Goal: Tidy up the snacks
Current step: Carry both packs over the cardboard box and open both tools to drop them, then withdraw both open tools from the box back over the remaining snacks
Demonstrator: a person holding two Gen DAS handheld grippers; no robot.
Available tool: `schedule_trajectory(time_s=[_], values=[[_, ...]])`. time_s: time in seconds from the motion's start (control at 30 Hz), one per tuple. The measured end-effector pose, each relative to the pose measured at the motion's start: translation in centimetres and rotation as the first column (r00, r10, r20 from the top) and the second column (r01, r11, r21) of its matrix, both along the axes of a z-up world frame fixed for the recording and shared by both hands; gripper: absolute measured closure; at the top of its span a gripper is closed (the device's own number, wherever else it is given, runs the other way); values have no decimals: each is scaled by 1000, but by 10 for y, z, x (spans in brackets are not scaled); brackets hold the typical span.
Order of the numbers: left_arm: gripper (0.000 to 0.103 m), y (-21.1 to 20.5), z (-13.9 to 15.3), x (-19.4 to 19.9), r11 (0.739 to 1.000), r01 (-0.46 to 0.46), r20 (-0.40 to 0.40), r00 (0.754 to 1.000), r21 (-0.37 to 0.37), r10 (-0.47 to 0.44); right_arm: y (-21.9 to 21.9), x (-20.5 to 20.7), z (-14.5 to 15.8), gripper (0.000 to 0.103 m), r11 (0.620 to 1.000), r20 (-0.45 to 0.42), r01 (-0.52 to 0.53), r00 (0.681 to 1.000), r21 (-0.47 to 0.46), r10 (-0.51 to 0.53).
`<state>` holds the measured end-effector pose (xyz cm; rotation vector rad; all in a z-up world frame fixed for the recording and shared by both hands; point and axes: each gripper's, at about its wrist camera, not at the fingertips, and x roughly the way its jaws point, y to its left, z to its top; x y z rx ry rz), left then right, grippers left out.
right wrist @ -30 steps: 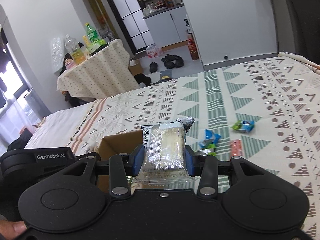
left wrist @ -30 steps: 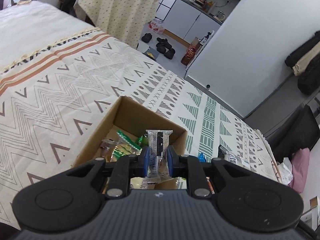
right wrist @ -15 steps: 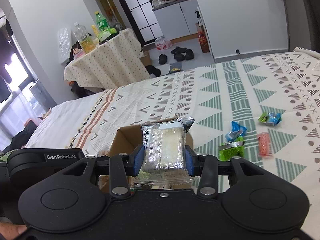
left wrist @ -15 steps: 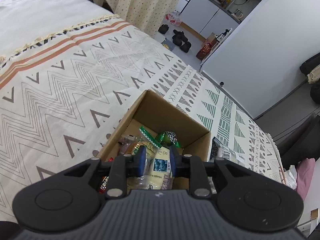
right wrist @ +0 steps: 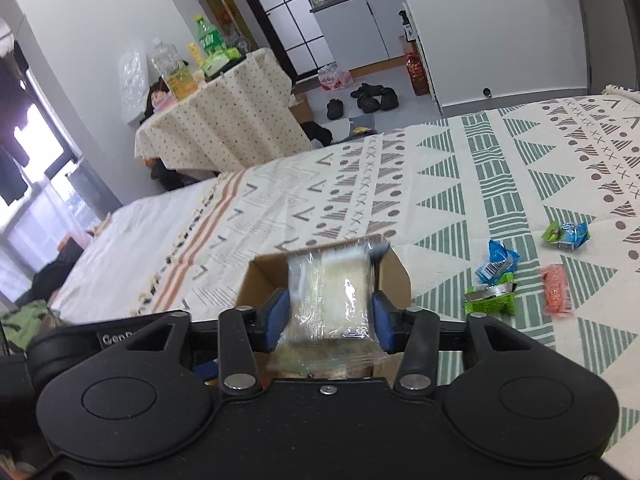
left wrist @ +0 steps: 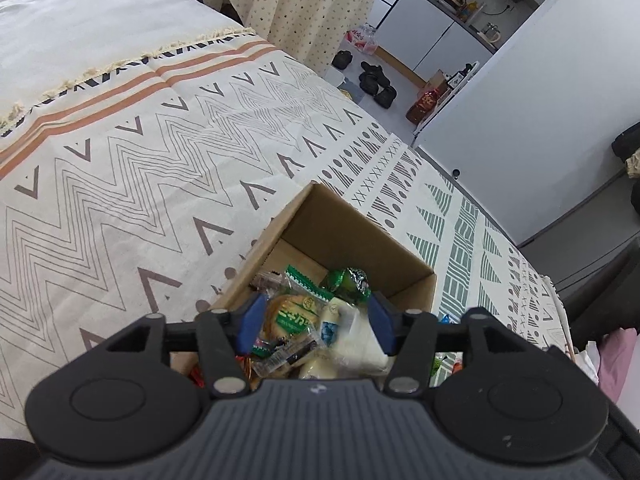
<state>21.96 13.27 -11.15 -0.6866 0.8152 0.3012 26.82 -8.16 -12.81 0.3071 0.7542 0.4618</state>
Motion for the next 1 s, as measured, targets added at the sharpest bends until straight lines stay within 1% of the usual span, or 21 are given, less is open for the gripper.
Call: schedule_trajectory(time_s=[0.07, 0.1, 0.17, 0.27, 0.3, 0.37, 0.53, 0.67, 0.73, 0.8, 1.0], values=[[35, -3, 0, 1, 1000, 5, -1, 1000, 2, -5, -2, -1, 3, 43, 1000, 14, 4, 1000, -4, -4], [33, -5, -1, 1, 1000, 8, 0, 1000, 3, -8, -4, -2, 4, 41, 1000, 18, 8, 1000, -12, -8], [24, -11, -1, 2, 1000, 21, 1, 1000, 8, -21, -10, -2, 3, 40, 1000, 14, 22, 1000, -21, -22], [19, -20, 0, 4, 999, 36, 2, 999, 24, -36, -24, -4, 0, 35, 998, 4, 49, 999, -30, -48], [18, -23, 1, 5, 999, 41, 3, 999, 28, -41, -28, -6, -1, 32, 998, 2, 60, 998, -37, -60], [16, -30, 1, 6, 998, 59, 1, 998, 36, -59, -38, -9, -4, 28, 996, 1, 80, 997, -48, -80], [15, -49, 0, 9, 993, 103, 2, 995, 51, -103, -67, -14, -13, 27, 990, -18, 126, 992, -65, -128], [11, -65, 2, 12, 989, 127, 6, 992, 74, -128, -90, -18, -16, 23, 985, -22, 159, 987, -72, -161], [10, -73, 4, 13, 986, 143, 10, 989, 90, -144, -101, -18, -16, 23, 984, -25, 166, 985, -70, -168], [10, -83, 5, 14, 981, 165, 16, 986, 98, -167, -111, -19, -16, 19, 982, -20, 175, 984, -67, -176], [9, -107, 5, 15, 972, 205, 31, 977, 116, -210, -135, -20, -18, 14, 982, -17, 181, 983, -60, -182]])
